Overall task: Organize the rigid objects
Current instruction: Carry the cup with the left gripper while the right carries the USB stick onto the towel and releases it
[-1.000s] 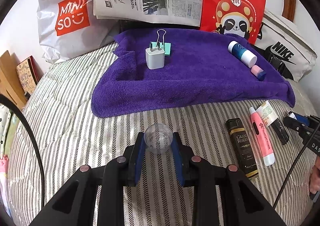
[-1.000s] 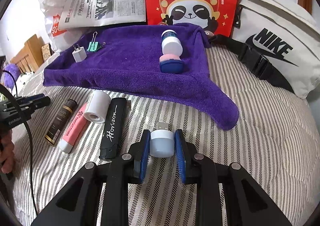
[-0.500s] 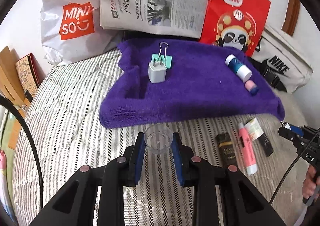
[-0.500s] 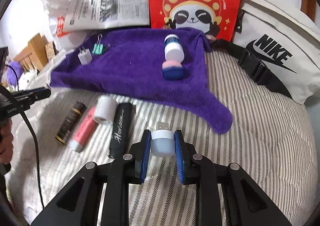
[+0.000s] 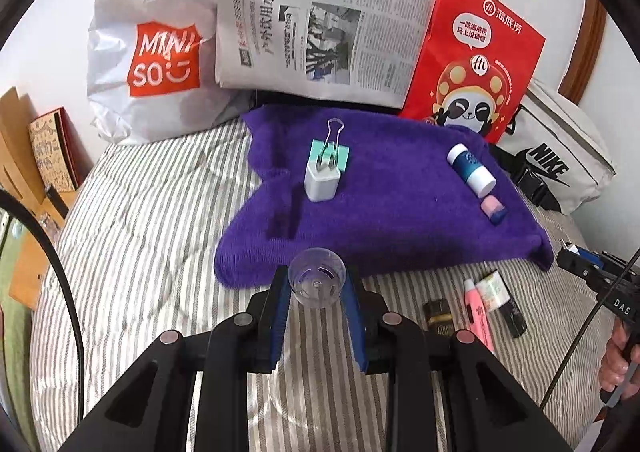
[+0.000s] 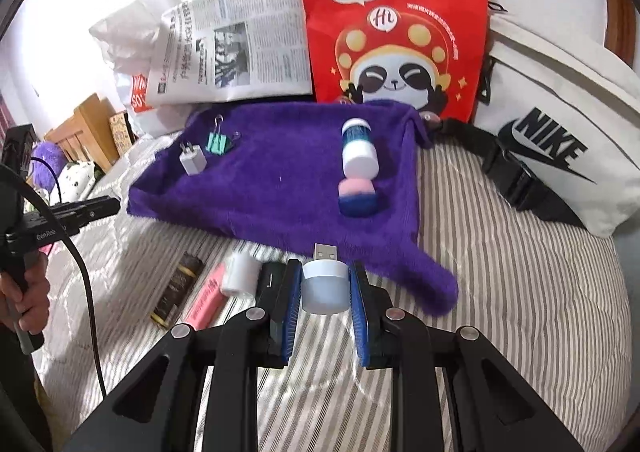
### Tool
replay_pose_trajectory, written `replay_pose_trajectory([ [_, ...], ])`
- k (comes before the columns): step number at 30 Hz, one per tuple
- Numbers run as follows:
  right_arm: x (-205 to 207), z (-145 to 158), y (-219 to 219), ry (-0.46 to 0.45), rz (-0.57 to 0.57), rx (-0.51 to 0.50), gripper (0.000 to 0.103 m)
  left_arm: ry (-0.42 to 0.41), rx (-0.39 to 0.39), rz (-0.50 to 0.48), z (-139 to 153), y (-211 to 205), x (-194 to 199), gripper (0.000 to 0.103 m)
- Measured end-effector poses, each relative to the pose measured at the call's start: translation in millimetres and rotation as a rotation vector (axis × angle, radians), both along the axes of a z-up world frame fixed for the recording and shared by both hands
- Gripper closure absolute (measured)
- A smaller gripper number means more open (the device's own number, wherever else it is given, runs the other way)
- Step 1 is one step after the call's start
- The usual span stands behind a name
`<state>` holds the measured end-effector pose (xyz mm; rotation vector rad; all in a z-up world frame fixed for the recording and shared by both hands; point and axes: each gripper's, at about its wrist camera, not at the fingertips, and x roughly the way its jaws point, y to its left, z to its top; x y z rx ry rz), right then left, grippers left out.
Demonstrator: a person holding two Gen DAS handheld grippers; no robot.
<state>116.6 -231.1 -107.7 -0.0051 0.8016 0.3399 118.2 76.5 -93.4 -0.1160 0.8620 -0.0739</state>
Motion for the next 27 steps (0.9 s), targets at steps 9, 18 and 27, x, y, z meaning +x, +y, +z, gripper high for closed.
replay_pose_trajectory([
  [9,34,6,7,0.016,-0.007,0.011,0.079,-0.005,-0.028,-0.033,7,0,31,0.078],
  [18,84,19,38,-0.002,0.030,0.001,0.079,-0.006,-0.038,-0.023,8,7,49,0.078],
  [27,160,-9,88,0.076,0.087,-0.124,0.079,0.013,-0.037,-0.013,-1,18,51,0.078],
])
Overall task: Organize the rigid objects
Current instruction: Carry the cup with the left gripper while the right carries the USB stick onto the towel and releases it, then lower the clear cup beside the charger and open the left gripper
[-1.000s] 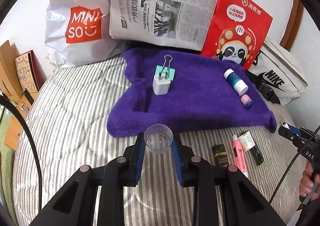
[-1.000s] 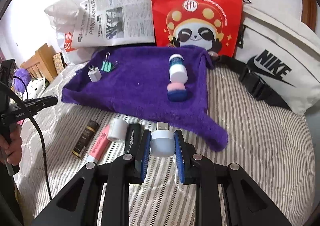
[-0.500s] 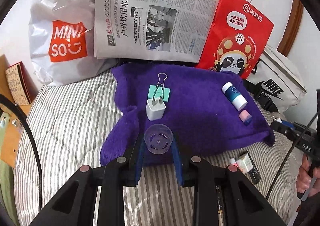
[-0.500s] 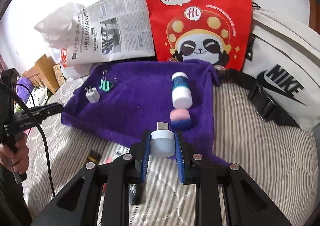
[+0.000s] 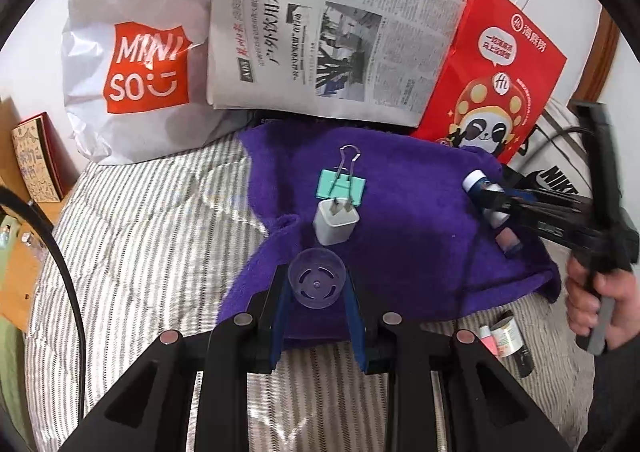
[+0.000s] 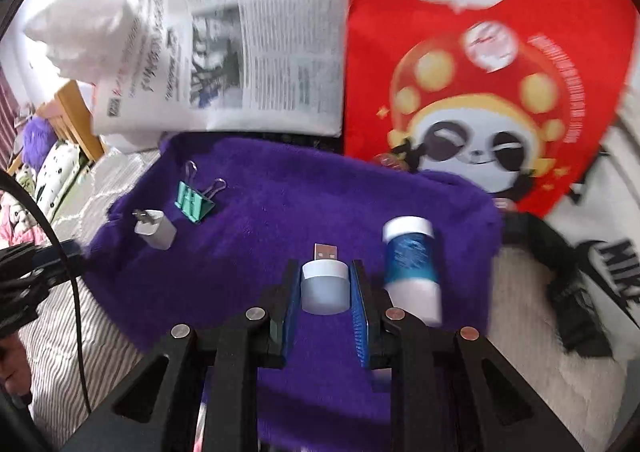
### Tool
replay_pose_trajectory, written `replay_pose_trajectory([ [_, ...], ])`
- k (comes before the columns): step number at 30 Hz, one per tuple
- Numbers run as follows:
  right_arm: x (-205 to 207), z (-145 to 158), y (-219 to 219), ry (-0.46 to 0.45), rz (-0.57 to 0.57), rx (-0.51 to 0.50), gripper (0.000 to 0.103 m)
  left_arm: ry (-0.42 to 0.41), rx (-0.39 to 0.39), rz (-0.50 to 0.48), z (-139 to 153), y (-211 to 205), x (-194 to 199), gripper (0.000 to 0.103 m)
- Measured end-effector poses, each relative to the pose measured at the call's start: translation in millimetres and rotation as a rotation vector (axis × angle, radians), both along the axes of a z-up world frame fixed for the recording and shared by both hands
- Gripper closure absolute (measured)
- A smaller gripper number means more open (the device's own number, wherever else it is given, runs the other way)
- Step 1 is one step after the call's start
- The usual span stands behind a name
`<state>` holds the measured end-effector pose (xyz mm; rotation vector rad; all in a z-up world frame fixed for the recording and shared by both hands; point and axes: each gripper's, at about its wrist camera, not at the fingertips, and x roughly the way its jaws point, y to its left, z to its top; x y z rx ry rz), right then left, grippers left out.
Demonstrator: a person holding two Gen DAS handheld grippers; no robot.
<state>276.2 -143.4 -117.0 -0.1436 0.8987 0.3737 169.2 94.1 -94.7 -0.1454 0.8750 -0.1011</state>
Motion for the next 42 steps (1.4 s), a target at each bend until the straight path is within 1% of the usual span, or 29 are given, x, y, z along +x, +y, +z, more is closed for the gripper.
replay_pose_trajectory([
  [3,21,-14,8,0.030,-0.010,-0.036,0.079,0.000,-0.010,0.002,0,4,1,0.078],
  [6,34,-18,10,0.044,-0.023,-0.055,0.079,-0.001,-0.010,-0.006,-1,6,2,0.078],
  [9,47,-21,11,0.044,-0.058,-0.103,0.079,0.004,-0.009,-0.014,-3,6,4,0.078],
  [12,57,-26,10,0.066,-0.069,-0.114,0.079,0.011,-0.011,-0.020,-5,6,4,0.078],
  [15,62,-29,7,0.100,-0.071,-0.093,0.079,0.015,-0.016,-0.026,-7,7,5,0.078],
  [21,67,-30,4,0.112,-0.072,-0.083,0.079,0.020,-0.009,-0.031,-7,7,7,0.078],
  [23,68,-30,4,0.112,-0.073,-0.093,0.077,0.024,-0.006,-0.028,-6,6,7,0.078],
  [24,68,-29,5,0.109,-0.077,-0.103,0.072,0.027,-0.007,-0.029,-5,6,7,0.078],
  [25,68,-29,4,0.105,-0.083,-0.120,0.064,0.028,-0.009,-0.030,-5,6,7,0.078],
  [26,67,-29,4,0.102,-0.083,-0.136,0.061,0.030,-0.015,-0.032,-4,5,6,0.078],
  [27,64,-29,2,0.104,-0.074,-0.141,0.058,0.034,-0.023,-0.037,-3,4,5,0.078],
  [30,54,-25,-1,0.114,-0.054,-0.108,0.058,0.038,-0.023,-0.042,-1,1,4,0.078],
  [31,47,-19,-3,0.111,-0.044,-0.101,0.058,0.040,-0.023,-0.043,-1,0,4,0.078],
  [33,34,-12,-4,0.091,-0.040,-0.105,0.058,0.039,-0.026,-0.043,0,-3,6,0.078],
  [36,9,3,-10,0.048,-0.042,-0.097,0.058,0.045,-0.004,-0.044,-2,-9,13,0.078],
  [39,-25,19,-27,0.008,-0.077,-0.064,0.057,0.052,0.012,-0.047,-7,-15,21,0.078],
  [42,-59,27,-54,-0.022,-0.116,-0.043,0.057,0.066,0.017,-0.046,-13,-19,30,0.078],
])
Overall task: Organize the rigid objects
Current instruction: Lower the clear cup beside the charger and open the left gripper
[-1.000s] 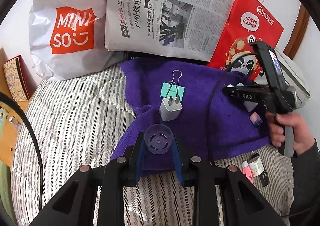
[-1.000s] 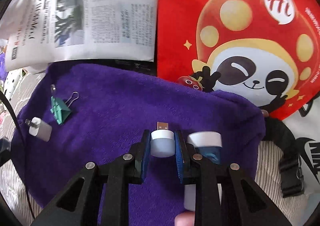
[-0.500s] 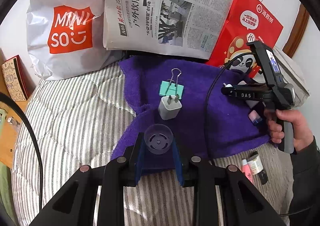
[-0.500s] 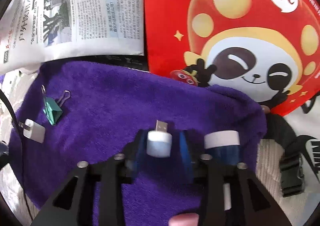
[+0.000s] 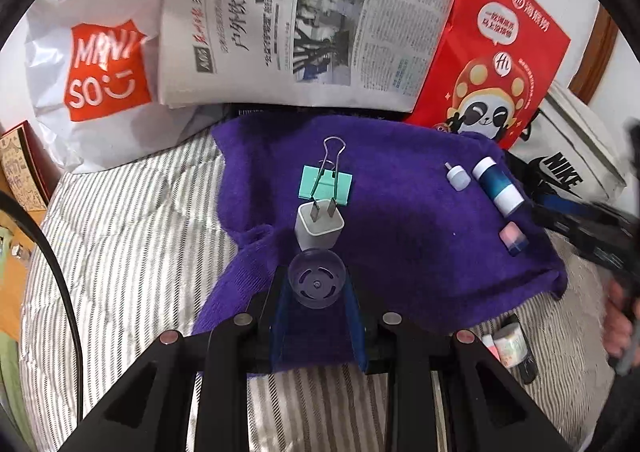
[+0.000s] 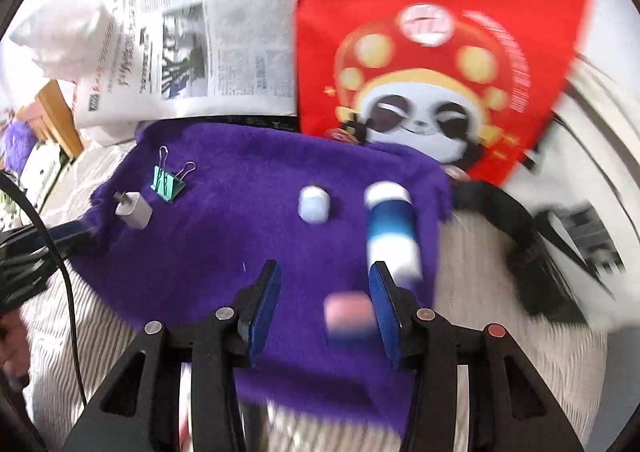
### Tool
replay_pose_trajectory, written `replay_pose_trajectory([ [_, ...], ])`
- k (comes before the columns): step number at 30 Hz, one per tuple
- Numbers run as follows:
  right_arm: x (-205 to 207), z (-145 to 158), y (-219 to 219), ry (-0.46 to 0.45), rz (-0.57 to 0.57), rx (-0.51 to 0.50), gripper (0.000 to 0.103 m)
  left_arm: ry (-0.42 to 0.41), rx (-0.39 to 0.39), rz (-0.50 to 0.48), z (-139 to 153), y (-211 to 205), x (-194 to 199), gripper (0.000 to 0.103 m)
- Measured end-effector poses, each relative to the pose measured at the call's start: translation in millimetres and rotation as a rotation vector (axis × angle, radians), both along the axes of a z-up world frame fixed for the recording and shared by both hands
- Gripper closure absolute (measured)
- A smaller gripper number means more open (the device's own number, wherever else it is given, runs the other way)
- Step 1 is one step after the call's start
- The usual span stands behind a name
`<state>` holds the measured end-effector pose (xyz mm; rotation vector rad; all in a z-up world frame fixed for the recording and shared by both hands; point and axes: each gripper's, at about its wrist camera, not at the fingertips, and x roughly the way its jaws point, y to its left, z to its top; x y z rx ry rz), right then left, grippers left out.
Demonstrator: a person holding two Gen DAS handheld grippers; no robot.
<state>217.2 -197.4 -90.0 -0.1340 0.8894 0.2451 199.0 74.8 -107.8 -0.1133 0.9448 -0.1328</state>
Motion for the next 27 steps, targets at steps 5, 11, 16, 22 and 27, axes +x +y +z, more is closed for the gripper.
replay_pose_trajectory([
  [5,-56,5,-24,-0.039,-0.038,-0.012,0.057,0.033,-0.010,0.013,-15,-5,11,0.078],
  [11,-98,-9,-35,-0.032,-0.049,-0.003,0.053,0.059,0.043,0.017,-25,-11,14,0.078],
  [16,-112,-18,-45,-0.002,-0.069,0.052,0.053,0.081,0.136,0.003,-31,-27,21,0.077],
  [22,-125,-22,-57,0.010,-0.097,0.105,0.053,0.107,0.149,0.010,-32,-33,26,0.076],
  [27,-136,-20,-66,0.006,-0.117,0.126,0.053,0.146,0.089,0.019,-29,-29,26,0.064],
])
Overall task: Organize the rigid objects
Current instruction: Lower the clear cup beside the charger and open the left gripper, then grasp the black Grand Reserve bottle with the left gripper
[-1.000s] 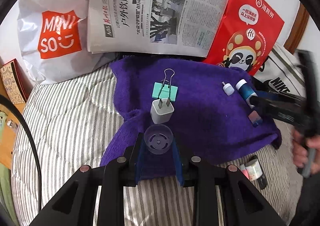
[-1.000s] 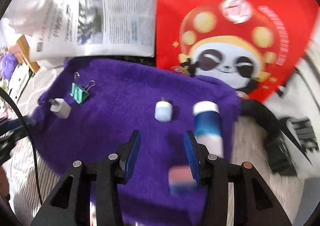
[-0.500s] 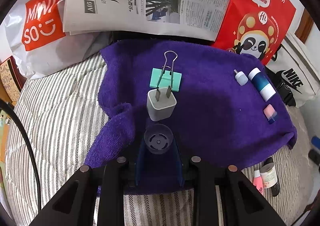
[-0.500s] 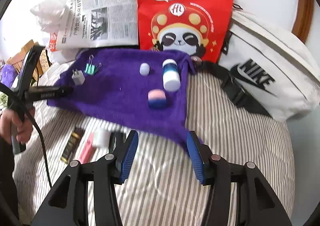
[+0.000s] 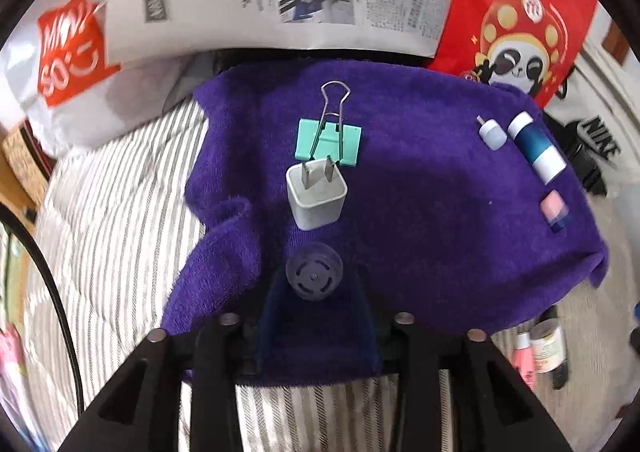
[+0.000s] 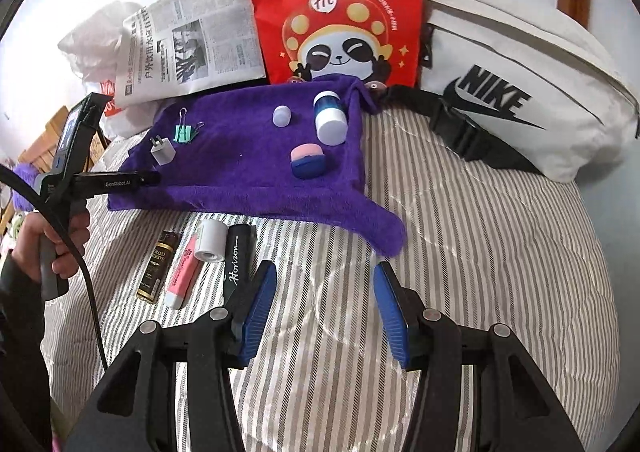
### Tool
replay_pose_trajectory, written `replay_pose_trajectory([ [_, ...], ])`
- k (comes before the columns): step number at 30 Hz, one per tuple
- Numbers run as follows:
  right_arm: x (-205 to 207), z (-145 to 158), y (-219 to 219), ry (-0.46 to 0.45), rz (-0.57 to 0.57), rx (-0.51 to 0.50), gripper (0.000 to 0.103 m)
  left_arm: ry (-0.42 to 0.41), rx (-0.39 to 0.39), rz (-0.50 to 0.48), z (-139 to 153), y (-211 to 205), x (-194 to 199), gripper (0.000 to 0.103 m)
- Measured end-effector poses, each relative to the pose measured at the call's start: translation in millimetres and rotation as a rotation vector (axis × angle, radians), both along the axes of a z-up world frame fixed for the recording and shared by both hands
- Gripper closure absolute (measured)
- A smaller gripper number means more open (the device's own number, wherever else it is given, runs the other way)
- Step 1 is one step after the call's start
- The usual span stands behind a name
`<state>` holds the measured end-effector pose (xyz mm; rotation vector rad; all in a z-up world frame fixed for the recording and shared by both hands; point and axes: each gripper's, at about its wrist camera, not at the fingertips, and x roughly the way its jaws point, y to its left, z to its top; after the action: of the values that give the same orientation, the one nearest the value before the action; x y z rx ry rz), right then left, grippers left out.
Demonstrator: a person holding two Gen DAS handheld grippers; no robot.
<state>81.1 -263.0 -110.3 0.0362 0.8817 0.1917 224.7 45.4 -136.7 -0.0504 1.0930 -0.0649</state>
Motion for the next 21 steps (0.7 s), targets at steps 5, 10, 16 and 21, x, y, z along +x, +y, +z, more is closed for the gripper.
replay_pose_trajectory([
  [5,-12,0,-6,-0.003,-0.005,-0.016,0.053,-0.023,0.024,0.007,15,-5,-24,0.056],
  [10,-22,1,-13,-0.010,-0.018,0.000,0.053,-0.067,0.039,-0.032,39,-21,-54,0.056],
  [16,-34,2,-12,-0.014,-0.011,0.006,0.053,-0.057,0.040,-0.095,34,-51,-87,0.056],
  [21,-45,-3,-10,-0.006,0.001,-0.008,0.053,-0.022,0.018,-0.122,11,-79,-102,0.056],
])
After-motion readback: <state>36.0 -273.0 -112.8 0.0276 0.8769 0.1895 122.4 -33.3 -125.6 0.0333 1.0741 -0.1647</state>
